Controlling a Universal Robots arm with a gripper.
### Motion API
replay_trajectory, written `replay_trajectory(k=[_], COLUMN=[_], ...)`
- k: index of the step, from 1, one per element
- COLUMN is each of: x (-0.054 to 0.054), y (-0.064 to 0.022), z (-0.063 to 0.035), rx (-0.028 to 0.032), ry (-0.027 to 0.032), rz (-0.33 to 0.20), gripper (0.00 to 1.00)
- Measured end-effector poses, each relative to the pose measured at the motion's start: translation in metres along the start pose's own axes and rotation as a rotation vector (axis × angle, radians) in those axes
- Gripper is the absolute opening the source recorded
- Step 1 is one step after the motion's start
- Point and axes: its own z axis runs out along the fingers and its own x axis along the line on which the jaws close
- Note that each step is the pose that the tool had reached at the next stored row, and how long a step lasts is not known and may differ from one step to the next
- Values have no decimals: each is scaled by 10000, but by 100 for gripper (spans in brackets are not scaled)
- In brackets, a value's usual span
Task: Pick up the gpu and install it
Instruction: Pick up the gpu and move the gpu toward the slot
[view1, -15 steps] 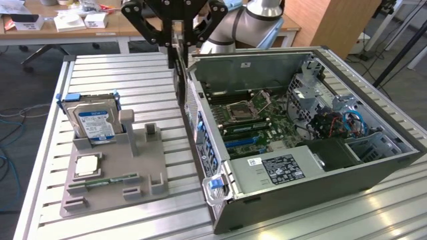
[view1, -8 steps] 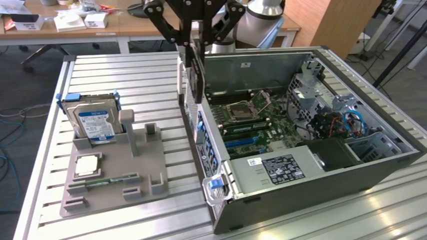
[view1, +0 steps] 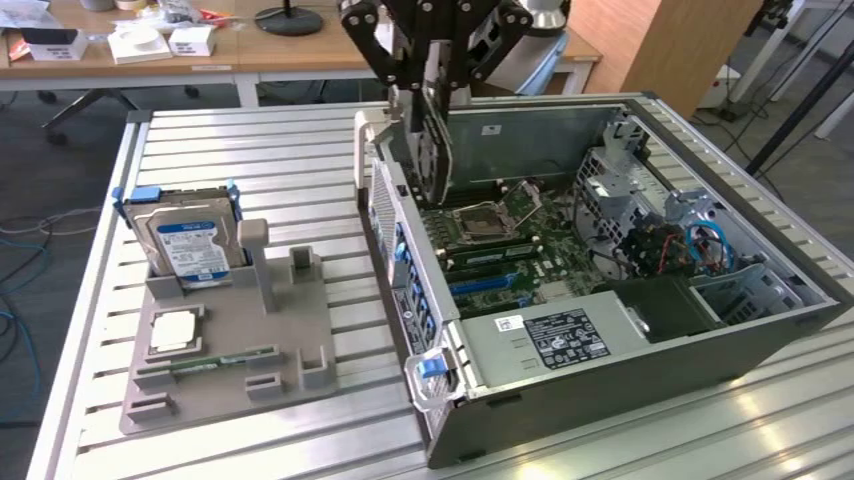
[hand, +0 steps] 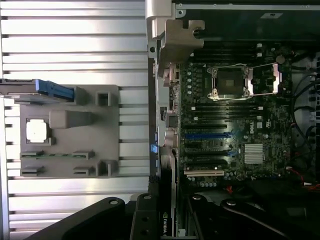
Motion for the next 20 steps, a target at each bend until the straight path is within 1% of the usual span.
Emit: replay_trajectory(k=[7,20], x=[-293,-882], y=[12,35], z=[7,22], rx=[0,0], ry=[0,-1], rz=[0,0], gripper=[26,26])
